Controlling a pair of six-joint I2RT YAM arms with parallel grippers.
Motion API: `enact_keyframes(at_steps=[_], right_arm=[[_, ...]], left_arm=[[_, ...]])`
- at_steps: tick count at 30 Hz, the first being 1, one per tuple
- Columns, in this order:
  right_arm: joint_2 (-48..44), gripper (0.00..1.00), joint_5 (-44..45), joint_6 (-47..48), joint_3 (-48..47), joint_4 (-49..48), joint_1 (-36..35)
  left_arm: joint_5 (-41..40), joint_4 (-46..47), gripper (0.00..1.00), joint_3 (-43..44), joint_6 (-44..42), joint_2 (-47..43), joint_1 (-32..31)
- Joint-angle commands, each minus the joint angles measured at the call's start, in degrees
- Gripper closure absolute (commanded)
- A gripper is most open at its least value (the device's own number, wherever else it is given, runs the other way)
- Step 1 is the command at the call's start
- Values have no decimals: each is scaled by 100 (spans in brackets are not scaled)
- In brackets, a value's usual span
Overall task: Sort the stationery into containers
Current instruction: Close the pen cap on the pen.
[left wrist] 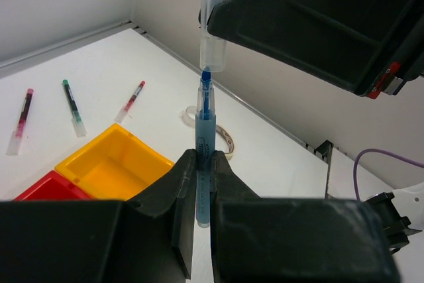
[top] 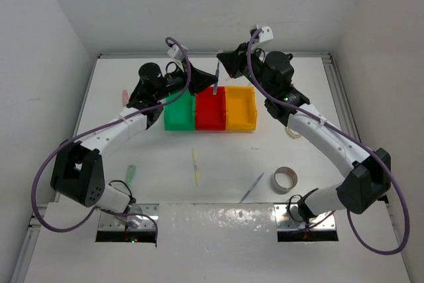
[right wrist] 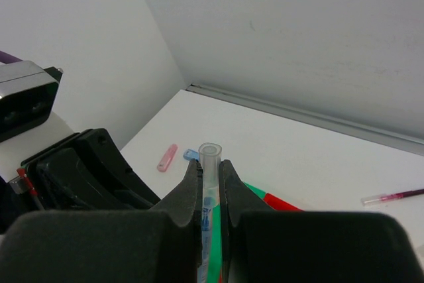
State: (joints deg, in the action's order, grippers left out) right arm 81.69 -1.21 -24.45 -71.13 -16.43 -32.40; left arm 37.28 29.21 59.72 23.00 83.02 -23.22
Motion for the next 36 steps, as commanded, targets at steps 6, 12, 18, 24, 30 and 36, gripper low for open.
enact_keyframes(at_steps=[6,12,18,24,30,36], right_arm=[[-31,100,-19,-218,117,-194,-47],[-4,100,-63,-403,258,-344,-38],[40,100,-116,-517,319,-405,-38],[-127,100,-107,-535,749,-484,-38],[4,100,-55,-491,1303,-906,-284],[93,100,16,-728,1926,-1293,-425]], left_arm=[[-71,225,100,-13,-15,-260,-51],[-142,269,100,-22,-33,-243,-103],[-194,296,100,-22,-24,-243,-112],[-633,698,100,4,239,-208,72],[-107,1121,100,382,187,-14,11],[-151,1227,100,505,327,109,19]])
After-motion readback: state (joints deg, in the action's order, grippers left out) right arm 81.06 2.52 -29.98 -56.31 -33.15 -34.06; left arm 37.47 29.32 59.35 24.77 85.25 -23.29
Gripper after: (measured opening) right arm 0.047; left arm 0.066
